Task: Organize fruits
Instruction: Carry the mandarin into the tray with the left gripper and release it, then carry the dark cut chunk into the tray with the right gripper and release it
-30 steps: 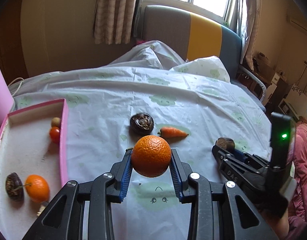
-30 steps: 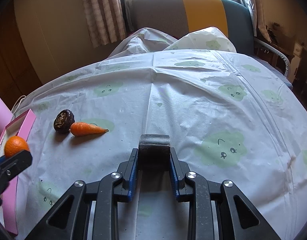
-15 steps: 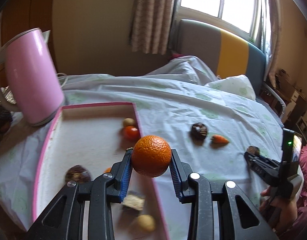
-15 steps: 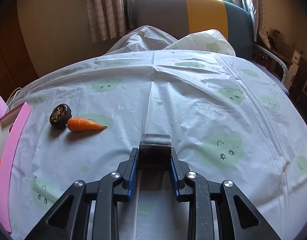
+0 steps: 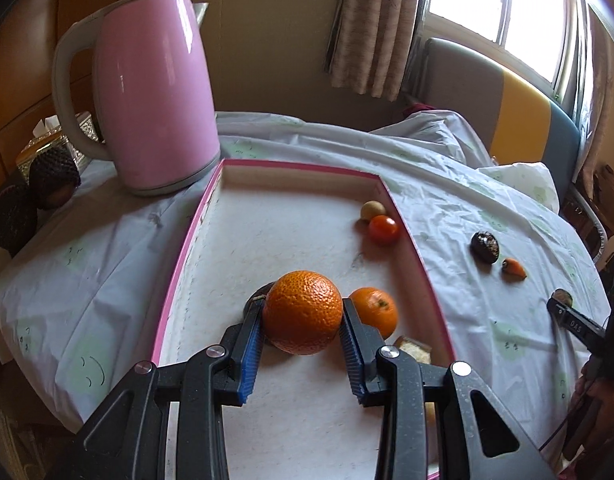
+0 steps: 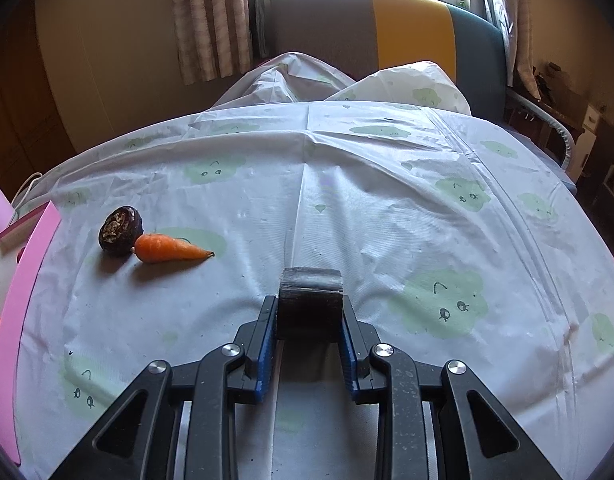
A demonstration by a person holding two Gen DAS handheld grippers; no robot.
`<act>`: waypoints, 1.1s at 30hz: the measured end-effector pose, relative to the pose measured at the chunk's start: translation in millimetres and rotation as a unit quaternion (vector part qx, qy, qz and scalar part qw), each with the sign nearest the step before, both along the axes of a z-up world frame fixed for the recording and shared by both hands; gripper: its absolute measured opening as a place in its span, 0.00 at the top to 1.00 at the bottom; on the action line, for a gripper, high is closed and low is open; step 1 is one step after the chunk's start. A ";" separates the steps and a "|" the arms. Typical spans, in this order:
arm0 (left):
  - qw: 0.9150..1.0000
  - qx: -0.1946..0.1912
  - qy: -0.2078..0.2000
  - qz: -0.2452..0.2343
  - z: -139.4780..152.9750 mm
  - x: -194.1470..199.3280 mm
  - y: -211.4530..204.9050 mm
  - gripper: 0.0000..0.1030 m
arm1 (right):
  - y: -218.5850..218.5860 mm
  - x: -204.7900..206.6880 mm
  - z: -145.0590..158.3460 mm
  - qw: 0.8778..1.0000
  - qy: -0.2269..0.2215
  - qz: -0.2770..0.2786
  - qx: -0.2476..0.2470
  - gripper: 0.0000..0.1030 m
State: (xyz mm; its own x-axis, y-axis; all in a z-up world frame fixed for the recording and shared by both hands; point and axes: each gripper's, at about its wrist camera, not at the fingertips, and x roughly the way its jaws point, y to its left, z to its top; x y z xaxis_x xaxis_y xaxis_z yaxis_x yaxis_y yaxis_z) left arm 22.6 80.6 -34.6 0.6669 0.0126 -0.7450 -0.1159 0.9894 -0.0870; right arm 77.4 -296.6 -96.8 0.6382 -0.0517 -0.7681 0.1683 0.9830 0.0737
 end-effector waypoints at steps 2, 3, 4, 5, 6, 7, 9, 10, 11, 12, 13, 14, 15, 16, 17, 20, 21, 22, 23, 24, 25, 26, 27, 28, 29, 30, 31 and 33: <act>1.000 -0.005 0.006 0.003 -4.8 0.0 2.8 0.65 | -0.1 0.0 0.1 1.000 0.000 0.000 0.000 0.72; 1.000 -0.006 0.008 0.003 -6.7 0.4 2.9 0.65 | 0.3 0.0 0.1 1.000 0.000 0.000 -0.002 0.72; 1.000 -0.007 0.010 0.002 -8.5 0.7 2.9 0.65 | 0.6 -0.1 0.2 1.000 0.000 0.000 -0.003 0.72; 1.000 -0.010 0.012 0.003 -10.4 1.2 3.4 0.65 | 0.5 -0.3 0.2 1.000 0.000 0.000 -0.004 0.72; 1.000 -0.012 0.015 0.002 -12.2 2.5 3.4 0.65 | 0.4 -0.5 0.4 1.000 0.000 0.000 -0.004 0.72; 1.000 -0.012 0.019 0.000 -14.1 3.3 2.6 0.64 | 0.4 -0.7 0.5 1.000 0.000 0.000 -0.004 0.72; 1.000 -0.015 0.023 -0.001 -16.6 3.9 1.6 0.64 | 0.5 -1.0 0.8 1.000 -0.001 0.000 -0.004 0.72; 1.000 -0.016 0.023 -0.004 -16.5 3.6 0.7 0.63 | 0.5 -1.3 1.2 1.000 -0.001 0.001 -0.004 0.72; 1.000 -0.017 0.022 -0.005 -16.0 3.5 0.4 0.62 | 0.6 -1.3 1.1 1.000 -0.001 0.001 -0.003 0.73; 1.000 -0.016 0.021 -0.006 -15.0 2.9 -0.5 0.61 | 0.6 -1.6 1.4 1.000 -0.001 0.001 -0.003 0.73; 1.000 -0.013 0.019 -0.006 -13.9 2.5 -1.3 0.60 | 0.9 -1.8 1.7 1.000 -0.001 0.002 -0.003 0.73; 1.000 -0.012 0.017 -0.006 -12.8 2.0 -1.7 0.60 | 1.5 -1.6 2.1 1.000 -0.001 0.002 -0.004 0.73; 1.000 -0.013 0.017 -0.006 -11.8 1.5 -1.7 0.60 | 1.9 -1.8 2.7 1.000 -0.001 0.003 -0.005 0.73; 1.000 -0.014 0.016 -0.006 -10.5 1.0 -1.7 0.59 | 2.6 -2.1 3.3 1.000 -0.001 0.005 -0.005 0.73; 1.000 -0.014 0.015 -0.007 -8.7 0.6 -2.1 0.59 | 3.7 -2.2 3.9 1.000 0.000 0.008 -0.006 0.73; 1.000 -0.015 0.004 -0.009 -2.3 -1.7 -2.4 0.55 | 9.7 -4.5 8.9 1.000 -0.004 0.018 -0.007 0.73; 1.000 -0.016 0.000 -0.008 -0.1 -2.3 -2.4 0.55 | 13.2 -5.9 12.1 1.000 -0.008 0.023 -0.005 0.73; 1.000 -0.016 -0.003 -0.008 1.8 -2.5 -2.0 0.55 | 18.0 -7.1 15.8 0.999 -0.013 0.031 -0.004 0.73; 1.000 -0.016 -0.007 -0.009 3.7 -2.9 -2.1 0.55 | 24.1 -8.3 20.5 0.999 -0.018 0.040 -0.001 0.73; 1.000 -0.015 -0.010 -0.010 5.3 -3.5 -2.1 0.55 | 30.9 -9.0 24.8 0.998 -0.022 0.052 0.007 0.73; 1.000 -0.014 -0.012 -0.010 6.7 -4.3 -2.1 0.55 | 39.0 -9.5 29.3 0.997 -0.026 0.067 0.015 0.73; 1.000 -0.013 -0.014 -0.010 7.8 -4.7 -2.1 0.55 | 48.8 -10.3 33.6 0.996 -0.030 0.082 0.019 0.73; 1.000 -0.013 -0.015 -0.010 8.8 -5.1 -1.9 0.55 | 59.9 -10.6 38.1 0.994 -0.034 0.100 0.021 0.73; 1.000 -0.012 -0.017 -0.010 9.5 -5.6 -1.4 0.55 | 71.7 -10.6 42.2 0.992 -0.036 0.119 0.024 0.73; 1.000 -0.012 -0.018 -0.009 10.1 -6.0 -0.8 0.55 | 83.8 -10.4 45.8 0.989 -0.038 0.138 0.029 0.73; 1.000 -0.013 -0.019 -0.008 10.6 -6.5 0.3 0.55 | 96.3 -10.2 49.1 0.986 -0.040 0.158 0.035 0.73; 1.000 -0.013 -0.020 -0.007 11.4 -7.0 1.3 0.55 | 108.9 -9.7 51.7 0.983 -0.039 0.177 0.040 0.73; 1.000 -0.014 -0.023 -0.002 12.7 -8.1 4.0 0.54 | 134.7 -7.6 56.0 0.974 -0.037 0.218 0.049 0.73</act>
State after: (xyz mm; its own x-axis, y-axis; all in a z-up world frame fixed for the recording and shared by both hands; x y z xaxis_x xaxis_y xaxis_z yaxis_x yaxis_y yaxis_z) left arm 14.5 84.5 -21.8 0.7010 -0.0108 -0.7131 -0.1068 0.9870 -0.1199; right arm 69.9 -161.9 -40.8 0.6367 0.3085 -0.7068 -0.2733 0.9473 0.1672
